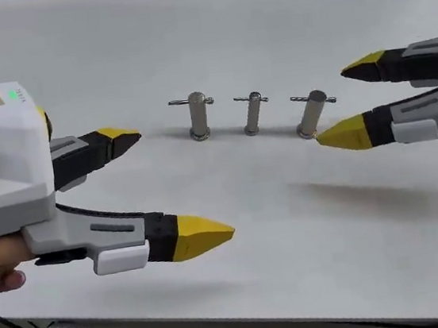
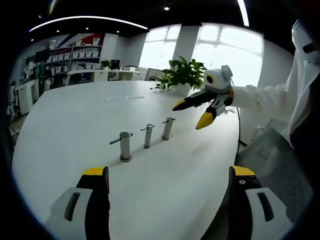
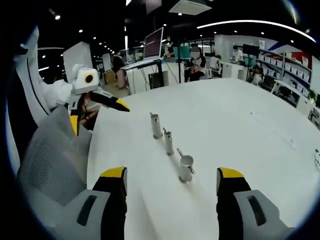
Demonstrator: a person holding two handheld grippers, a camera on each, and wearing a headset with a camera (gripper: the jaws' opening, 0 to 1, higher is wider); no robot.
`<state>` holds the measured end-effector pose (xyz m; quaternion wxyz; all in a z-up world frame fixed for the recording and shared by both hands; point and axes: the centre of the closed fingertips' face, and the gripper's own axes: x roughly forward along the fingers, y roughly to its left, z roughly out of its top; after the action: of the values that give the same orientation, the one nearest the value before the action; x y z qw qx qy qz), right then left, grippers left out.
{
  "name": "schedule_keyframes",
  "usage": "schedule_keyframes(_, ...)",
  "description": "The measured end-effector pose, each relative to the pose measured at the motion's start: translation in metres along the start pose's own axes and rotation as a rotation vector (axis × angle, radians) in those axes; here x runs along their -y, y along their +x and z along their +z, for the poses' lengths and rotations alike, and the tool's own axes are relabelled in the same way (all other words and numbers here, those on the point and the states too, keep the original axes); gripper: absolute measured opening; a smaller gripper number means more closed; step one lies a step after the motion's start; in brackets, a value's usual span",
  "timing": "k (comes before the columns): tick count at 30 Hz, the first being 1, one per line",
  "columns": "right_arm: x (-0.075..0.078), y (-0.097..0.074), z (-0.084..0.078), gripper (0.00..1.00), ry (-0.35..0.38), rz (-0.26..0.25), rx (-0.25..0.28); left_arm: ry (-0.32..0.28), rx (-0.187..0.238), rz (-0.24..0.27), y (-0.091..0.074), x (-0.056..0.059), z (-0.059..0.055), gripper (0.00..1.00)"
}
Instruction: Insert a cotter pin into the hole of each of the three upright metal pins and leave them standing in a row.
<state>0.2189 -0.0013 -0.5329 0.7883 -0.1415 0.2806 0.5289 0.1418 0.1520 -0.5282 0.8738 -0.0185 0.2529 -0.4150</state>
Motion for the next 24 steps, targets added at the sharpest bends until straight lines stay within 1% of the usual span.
schedule_keyframes(2,0.0,-0.008,-0.003,0.76,0.058,-0.013,0.006,-0.014,0.006,0.016,-0.003,-0.003,0.001,0.99)
schedule_keyframes(4,0.001,-0.016,-0.002,0.8,0.096,-0.033,0.033,-0.025,0.009,0.027,-0.005,-0.005,0.002,0.99)
schedule_keyframes(7,0.003,-0.032,0.002,0.81,0.153,-0.079,0.084,-0.037,0.013,0.047,-0.01,-0.008,0.005,0.99)
schedule_keyframes(9,0.004,-0.04,0.002,0.82,0.168,-0.108,0.104,-0.039,0.011,0.058,-0.012,-0.009,0.005,0.99)
schedule_keyframes(11,0.001,-0.048,0.004,0.84,0.192,-0.131,0.125,-0.041,0.009,0.069,-0.014,-0.01,0.007,0.99)
schedule_keyframes(13,-0.001,-0.052,0.004,0.85,0.199,-0.134,0.133,-0.043,0.009,0.076,-0.015,-0.011,0.007,0.99)
schedule_keyframes(14,-0.001,-0.057,0.004,0.85,0.222,-0.153,0.147,-0.046,0.007,0.086,-0.016,-0.011,0.008,0.99)
schedule_keyframes(17,-0.009,-0.061,0.004,0.86,0.236,-0.153,0.153,-0.051,0.005,0.098,-0.016,-0.01,0.008,0.99)
schedule_keyframes(19,-0.014,-0.063,0.003,0.87,0.238,-0.161,0.145,-0.066,-0.005,0.1,-0.015,-0.008,0.006,0.99)
schedule_keyframes(21,-0.017,-0.065,0.001,0.87,0.247,-0.17,0.141,-0.065,-0.006,0.104,-0.013,-0.005,0.006,0.99)
schedule_keyframes(24,-0.022,-0.067,-0.001,0.87,0.266,-0.17,0.139,-0.065,-0.013,0.108,-0.012,-0.002,0.005,0.99)
